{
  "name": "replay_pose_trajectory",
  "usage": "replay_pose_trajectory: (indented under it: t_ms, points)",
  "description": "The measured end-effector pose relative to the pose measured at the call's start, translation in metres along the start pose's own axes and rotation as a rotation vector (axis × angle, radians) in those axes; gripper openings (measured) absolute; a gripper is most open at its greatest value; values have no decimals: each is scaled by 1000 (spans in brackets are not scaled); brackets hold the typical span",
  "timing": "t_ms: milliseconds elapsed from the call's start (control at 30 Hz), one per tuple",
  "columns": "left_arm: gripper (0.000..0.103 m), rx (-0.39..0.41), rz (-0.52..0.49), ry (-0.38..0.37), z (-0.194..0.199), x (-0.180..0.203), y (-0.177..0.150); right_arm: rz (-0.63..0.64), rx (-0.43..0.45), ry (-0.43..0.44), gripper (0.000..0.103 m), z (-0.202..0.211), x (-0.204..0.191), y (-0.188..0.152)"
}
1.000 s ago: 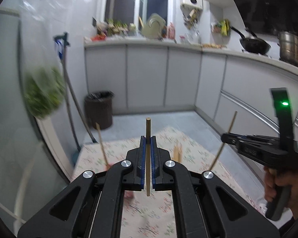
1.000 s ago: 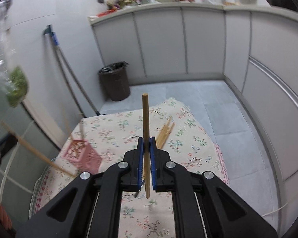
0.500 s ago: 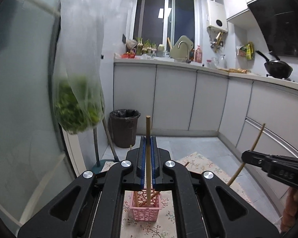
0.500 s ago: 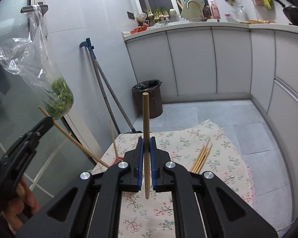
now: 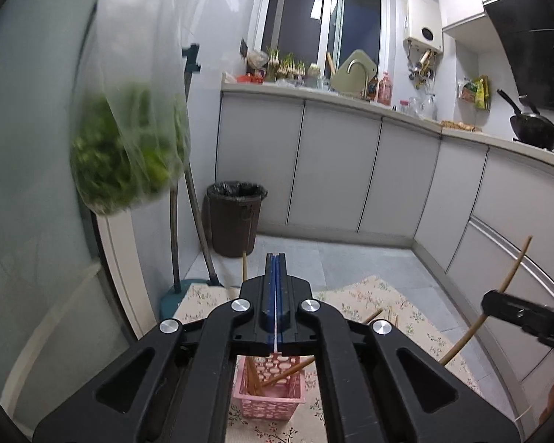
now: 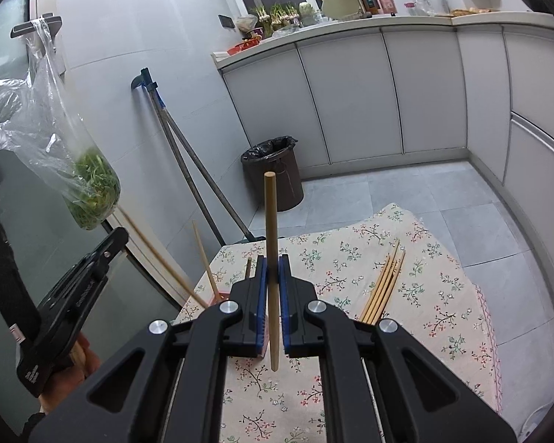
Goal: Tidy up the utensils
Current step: 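Lower the left gripper's chopstick into the pink basket and open it while the right gripper carries its chopstick, then lower the right gripper's chopstick into the pink basket and open it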
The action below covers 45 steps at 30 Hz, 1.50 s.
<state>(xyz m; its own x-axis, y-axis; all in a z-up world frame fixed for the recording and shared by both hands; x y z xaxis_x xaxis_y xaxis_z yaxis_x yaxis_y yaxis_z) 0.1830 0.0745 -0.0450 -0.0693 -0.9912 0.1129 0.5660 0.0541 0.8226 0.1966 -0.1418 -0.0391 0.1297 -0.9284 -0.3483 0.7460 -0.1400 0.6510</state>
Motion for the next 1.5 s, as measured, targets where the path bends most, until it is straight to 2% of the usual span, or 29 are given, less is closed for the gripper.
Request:
replay_pose_trajectory:
  t_ms: [233,333,400,433,500,600,700,767,900,1067,1233,1367,1500]
  points:
    - [0,-150,63,-5,-31,-16,-8,13,-7,4,6,-3,-3,-1]
    - [22,-185,96,-1,-29,-23,-13,14,-7,9,6,-5,-5,-1]
    - [50,-206,89,15,-23,-25,-16,20,-1,14,6,-6,-9,1]
    - [55,-219,85,23,-22,-25,-17,21,3,19,6,-7,-11,2]
    - [73,-262,75,45,-20,-27,-21,20,16,29,6,-8,-14,6]
    - [86,-321,72,86,-19,-35,-27,9,42,55,6,-9,-20,12]
    - [94,-383,88,129,-22,-46,-34,-5,69,81,6,-13,-27,17]
    - [95,-432,104,148,-26,-54,-40,-14,90,95,6,-18,-32,19]
    - [95,-473,88,161,-30,-58,-46,-33,106,101,6,-35,-37,20]
    - [96,-478,32,201,-32,-55,-49,-46,76,72,6,-69,-42,15]
    - [96,-478,14,194,-31,-51,-51,-22,19,47,7,-96,-47,5]
    - [96,-472,-3,184,-31,-46,-51,-9,-12,48,7,-106,-48,1]
    - [96,-464,-18,175,-29,-40,-51,-11,-33,60,12,-108,-46,1]
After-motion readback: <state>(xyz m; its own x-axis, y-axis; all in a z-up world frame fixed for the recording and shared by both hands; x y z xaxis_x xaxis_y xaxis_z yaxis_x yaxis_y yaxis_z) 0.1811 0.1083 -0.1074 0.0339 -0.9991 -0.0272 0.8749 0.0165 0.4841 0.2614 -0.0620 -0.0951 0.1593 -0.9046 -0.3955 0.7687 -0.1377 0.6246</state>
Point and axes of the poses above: each gripper's, at about its wrist camera, not at the fingertips, and z roughly against the way its jaws point, x to its right, y to its top, the point moved 2 cm from there along -z, roughly the way its jaws point, and after that the axes turned 12 degrees about -x, right-handed, at the moved point
